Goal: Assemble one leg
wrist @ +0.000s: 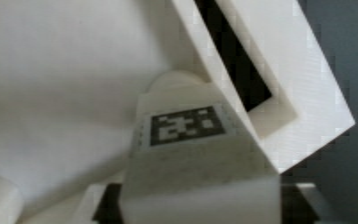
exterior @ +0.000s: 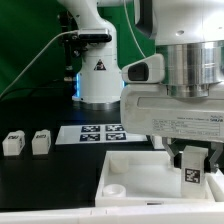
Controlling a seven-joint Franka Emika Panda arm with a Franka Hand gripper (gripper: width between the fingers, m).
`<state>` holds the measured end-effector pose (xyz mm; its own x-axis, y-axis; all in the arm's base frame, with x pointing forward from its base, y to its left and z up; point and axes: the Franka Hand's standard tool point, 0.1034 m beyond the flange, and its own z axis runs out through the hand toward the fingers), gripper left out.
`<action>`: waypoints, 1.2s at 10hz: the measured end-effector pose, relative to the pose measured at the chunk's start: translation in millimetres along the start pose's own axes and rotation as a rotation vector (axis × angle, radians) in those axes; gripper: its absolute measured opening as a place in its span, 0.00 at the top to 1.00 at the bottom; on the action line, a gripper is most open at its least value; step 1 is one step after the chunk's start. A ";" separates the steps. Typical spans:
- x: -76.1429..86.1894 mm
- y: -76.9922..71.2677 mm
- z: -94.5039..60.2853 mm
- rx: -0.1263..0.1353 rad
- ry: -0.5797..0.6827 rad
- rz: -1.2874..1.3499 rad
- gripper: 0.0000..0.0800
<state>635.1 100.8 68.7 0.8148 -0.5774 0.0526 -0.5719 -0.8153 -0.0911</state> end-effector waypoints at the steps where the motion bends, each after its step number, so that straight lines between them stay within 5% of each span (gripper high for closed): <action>1: -0.1 -0.1 0.0 0.000 0.000 0.000 0.38; 2: 0.0 -0.1 -0.1 0.000 0.000 0.000 0.25; 4: 2.7 -1.9 -10.2 0.012 0.007 -0.030 0.20; 12: 3.7 -3.9 -16.9 0.019 0.013 -0.046 0.19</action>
Offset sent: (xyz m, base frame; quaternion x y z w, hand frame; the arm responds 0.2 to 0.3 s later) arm -0.0116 0.0042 0.0197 0.0206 -0.0343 -0.0156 0.9991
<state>638.7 101.0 86.1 0.8386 -0.5403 0.0697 -0.5321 -0.8398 -0.1072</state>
